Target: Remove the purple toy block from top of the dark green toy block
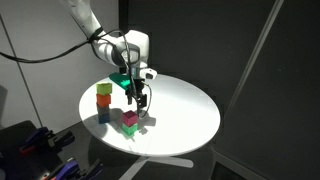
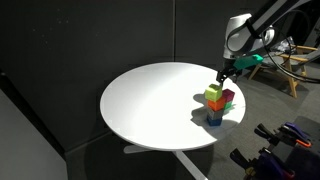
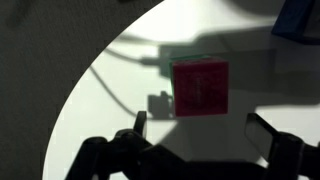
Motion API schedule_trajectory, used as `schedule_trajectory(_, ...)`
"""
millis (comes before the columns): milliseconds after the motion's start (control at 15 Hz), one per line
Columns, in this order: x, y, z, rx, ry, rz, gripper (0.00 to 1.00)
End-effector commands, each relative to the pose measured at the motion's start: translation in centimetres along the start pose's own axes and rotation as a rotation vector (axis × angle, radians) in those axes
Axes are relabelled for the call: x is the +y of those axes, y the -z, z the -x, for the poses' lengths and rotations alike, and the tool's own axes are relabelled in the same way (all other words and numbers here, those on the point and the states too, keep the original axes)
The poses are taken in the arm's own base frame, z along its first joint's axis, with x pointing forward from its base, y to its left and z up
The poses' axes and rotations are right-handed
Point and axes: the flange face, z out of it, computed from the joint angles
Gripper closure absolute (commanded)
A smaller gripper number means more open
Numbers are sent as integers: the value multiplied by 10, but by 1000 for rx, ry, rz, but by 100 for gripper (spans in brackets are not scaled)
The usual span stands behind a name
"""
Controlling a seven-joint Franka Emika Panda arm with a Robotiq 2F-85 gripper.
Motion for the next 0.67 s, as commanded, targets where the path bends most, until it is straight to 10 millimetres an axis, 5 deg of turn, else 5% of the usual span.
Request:
schedule_trajectory(0,0,0,0,-1,0,0,0)
schedule_trajectory(600,-3,-1,0,3,17,-4,0)
